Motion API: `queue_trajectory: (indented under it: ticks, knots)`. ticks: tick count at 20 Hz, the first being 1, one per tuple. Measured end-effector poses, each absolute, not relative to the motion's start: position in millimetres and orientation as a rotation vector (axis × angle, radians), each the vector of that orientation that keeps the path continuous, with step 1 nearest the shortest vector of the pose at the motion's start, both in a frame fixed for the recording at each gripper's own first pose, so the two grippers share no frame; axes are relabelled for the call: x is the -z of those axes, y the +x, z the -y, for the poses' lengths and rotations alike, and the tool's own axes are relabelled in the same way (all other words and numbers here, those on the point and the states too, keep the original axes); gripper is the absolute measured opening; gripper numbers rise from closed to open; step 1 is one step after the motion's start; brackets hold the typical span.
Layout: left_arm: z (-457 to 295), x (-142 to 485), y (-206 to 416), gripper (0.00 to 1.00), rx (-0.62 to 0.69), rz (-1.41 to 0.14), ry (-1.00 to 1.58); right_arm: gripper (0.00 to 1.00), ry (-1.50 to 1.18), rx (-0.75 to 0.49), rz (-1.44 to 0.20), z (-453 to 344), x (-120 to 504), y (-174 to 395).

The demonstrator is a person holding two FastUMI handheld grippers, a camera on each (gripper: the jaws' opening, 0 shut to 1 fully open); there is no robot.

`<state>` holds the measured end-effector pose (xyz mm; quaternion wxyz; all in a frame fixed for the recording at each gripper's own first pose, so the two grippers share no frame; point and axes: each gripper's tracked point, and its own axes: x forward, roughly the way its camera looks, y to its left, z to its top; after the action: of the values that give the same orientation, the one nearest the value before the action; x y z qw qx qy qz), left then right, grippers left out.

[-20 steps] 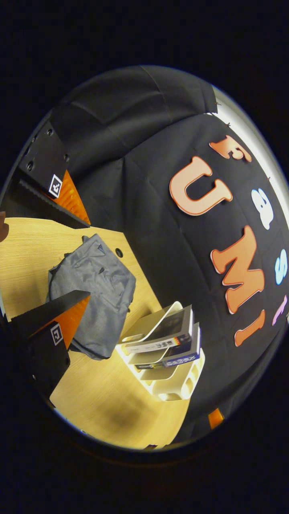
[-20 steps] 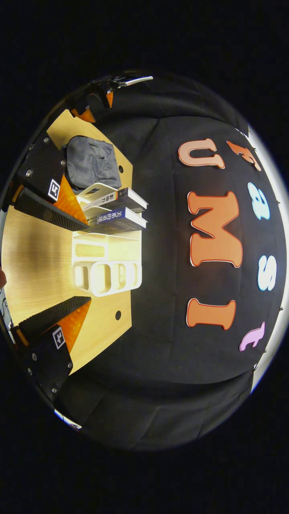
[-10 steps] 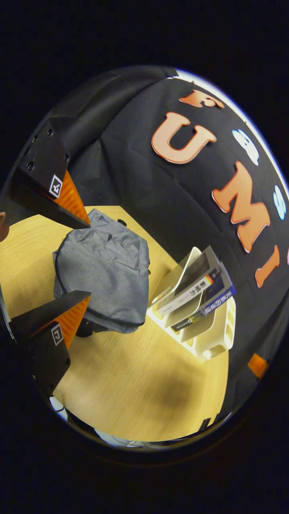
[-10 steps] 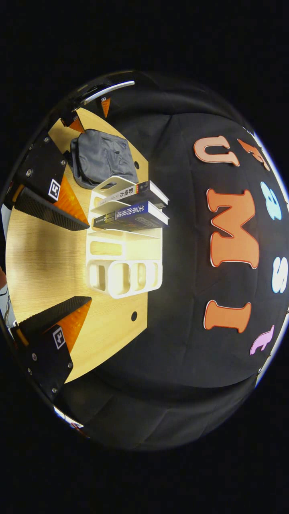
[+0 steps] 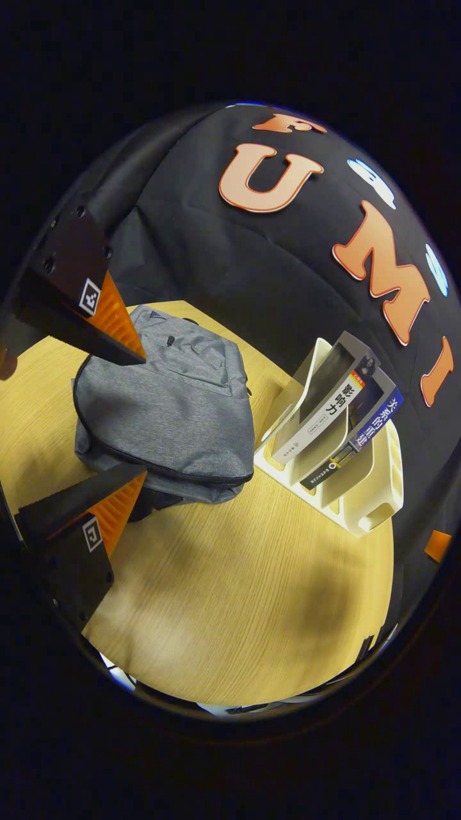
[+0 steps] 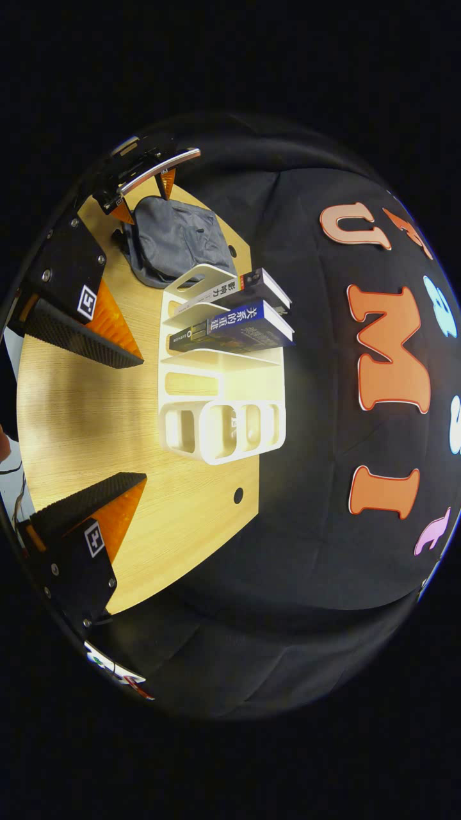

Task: Open the schoolbag, grab two books from the bookshelf and put them into the schoolbag.

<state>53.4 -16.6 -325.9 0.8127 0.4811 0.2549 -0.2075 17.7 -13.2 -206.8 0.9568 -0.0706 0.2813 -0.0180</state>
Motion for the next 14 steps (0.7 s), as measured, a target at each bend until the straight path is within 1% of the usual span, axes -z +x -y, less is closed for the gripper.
queue_trajectory:
  ticks: [3, 4, 5, 7, 8, 10, 11, 13, 14]
  knots:
    - [19, 338, 59, 0.97, 0.457, -0.563, 1.061, 0.98, -0.119, 0.016, -0.598, 13, 210, 16]
    - [22, 344, 62, 0.96, 0.466, -0.566, 1.067, 0.98, -0.121, 0.009, -0.598, 14, 210, 18]
    - [23, 347, 62, 0.92, 0.473, -0.563, 1.068, 0.98, -0.131, 0.009, -0.593, 18, 210, 19]
    - [27, 357, 59, 0.55, 0.482, -0.581, 1.055, 0.98, -0.137, 0.018, -0.587, 19, 210, 19]
    - [28, 363, 55, 0.66, 0.498, -0.602, 1.050, 0.98, -0.128, 0.016, -0.589, 17, 209, 17]
    - [30, 361, 56, 0.29, 0.517, -0.605, 1.079, 0.98, -0.119, 0.011, -0.578, 12, 205, 14]
    - [29, 357, 55, 0.21, 0.522, -0.605, 1.100, 0.98, -0.125, 0.012, -0.571, 12, 204, 13]
    - [30, 346, 57, 0.11, 0.541, -0.596, 1.123, 0.98, -0.133, 0.008, -0.560, 11, 202, 15]
    - [32, 340, 58, 0.11, 0.557, -0.600, 1.116, 0.98, -0.133, -0.003, -0.560, 9, 202, 18]
